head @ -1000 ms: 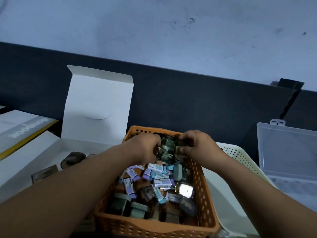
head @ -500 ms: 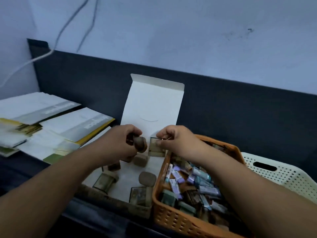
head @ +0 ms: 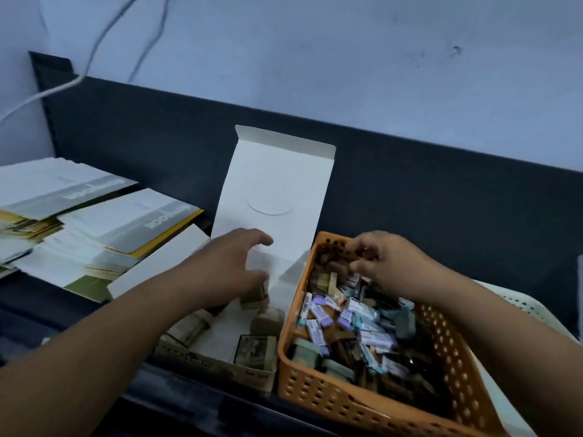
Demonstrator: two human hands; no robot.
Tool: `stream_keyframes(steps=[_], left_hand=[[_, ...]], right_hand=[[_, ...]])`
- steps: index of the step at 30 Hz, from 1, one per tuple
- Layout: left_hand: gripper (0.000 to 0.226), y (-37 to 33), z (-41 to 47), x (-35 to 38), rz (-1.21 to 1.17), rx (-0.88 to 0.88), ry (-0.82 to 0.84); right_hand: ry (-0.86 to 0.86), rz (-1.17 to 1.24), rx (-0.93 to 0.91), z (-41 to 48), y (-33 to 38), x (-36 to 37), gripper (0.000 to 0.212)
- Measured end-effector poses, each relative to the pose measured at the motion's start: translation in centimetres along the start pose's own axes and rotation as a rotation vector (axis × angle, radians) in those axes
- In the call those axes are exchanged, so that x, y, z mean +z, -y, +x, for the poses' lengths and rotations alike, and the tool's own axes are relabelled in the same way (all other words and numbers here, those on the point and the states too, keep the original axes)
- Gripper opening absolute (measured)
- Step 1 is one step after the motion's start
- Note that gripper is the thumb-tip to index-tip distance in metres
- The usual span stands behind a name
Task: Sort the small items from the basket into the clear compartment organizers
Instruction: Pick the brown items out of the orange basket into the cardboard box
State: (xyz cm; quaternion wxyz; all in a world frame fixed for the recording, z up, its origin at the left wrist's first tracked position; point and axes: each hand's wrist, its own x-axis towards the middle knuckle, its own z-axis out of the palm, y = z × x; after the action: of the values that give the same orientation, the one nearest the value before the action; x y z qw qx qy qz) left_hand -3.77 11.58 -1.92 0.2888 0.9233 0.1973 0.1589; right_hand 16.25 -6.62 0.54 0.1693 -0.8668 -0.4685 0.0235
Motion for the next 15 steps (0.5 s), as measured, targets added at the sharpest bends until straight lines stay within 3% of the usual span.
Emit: stream_keyframes(steps=[7,15], left_hand=[[0.052,-6.3,3.7,4.0,0.036,0.208,0.137],[0.04,-8.6,9.3,8.4,0.352,0.225,0.271]], right_hand=[[0.169,-0.201,0.155,-3.9,-4.6,-0.2,0.056],[0.153,-0.269,0.097,-3.2,-4.7,0.8,0.055]])
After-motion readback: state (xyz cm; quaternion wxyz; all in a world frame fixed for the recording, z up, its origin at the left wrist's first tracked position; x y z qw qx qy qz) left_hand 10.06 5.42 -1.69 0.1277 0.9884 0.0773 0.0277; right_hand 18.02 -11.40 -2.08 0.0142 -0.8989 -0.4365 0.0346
